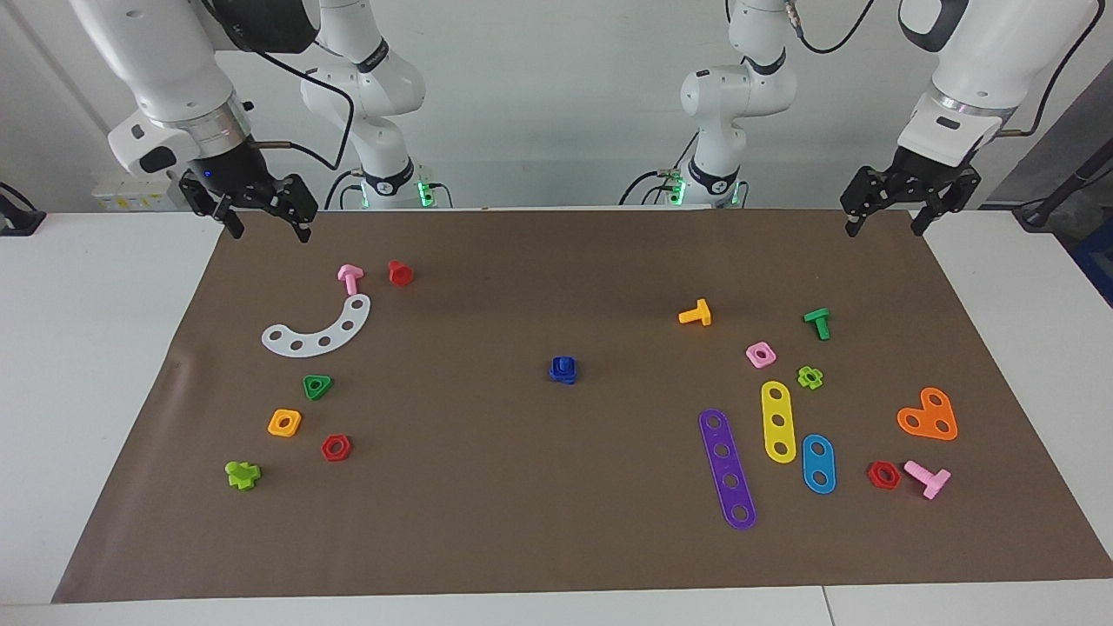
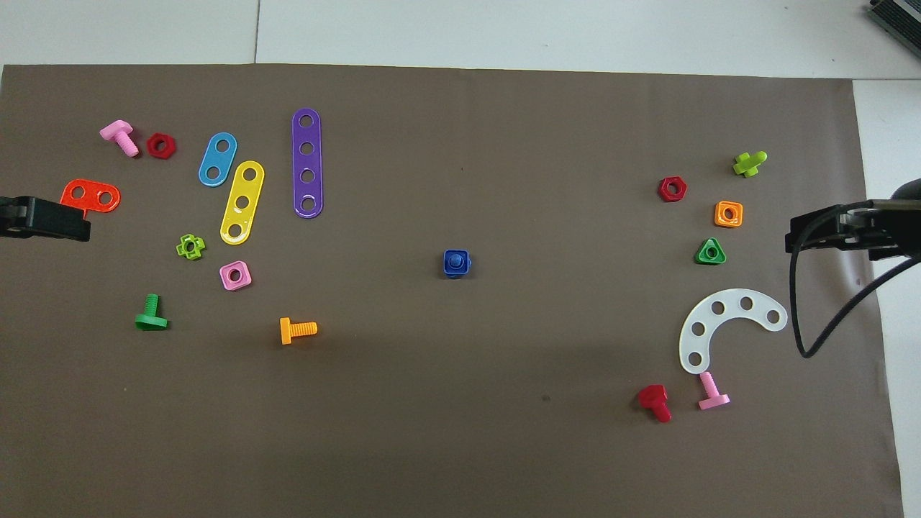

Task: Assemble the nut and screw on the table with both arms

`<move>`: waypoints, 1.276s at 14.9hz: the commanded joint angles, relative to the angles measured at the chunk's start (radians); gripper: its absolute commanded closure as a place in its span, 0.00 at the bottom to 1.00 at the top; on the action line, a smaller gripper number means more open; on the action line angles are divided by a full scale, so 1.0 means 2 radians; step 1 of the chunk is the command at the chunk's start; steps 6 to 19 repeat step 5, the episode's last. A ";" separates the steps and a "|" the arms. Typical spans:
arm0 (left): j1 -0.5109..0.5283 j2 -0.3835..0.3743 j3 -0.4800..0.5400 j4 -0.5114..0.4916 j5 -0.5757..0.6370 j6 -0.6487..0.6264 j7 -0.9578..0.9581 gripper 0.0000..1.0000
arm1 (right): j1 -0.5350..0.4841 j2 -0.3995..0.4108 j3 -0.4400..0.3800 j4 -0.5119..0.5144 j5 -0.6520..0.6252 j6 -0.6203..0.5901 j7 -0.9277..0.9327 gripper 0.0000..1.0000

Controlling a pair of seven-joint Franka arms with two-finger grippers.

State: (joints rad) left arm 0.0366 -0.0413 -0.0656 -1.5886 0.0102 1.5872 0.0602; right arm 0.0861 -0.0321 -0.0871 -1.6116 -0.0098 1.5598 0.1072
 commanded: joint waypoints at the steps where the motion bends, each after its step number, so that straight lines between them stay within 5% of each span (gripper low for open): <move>1: 0.012 0.002 -0.006 0.011 -0.010 -0.027 0.008 0.00 | -0.001 -0.008 0.001 -0.007 -0.001 0.000 -0.015 0.00; 19: 0.012 -0.002 -0.005 0.007 -0.010 -0.027 0.009 0.00 | -0.001 -0.008 0.000 -0.007 -0.001 0.000 -0.015 0.00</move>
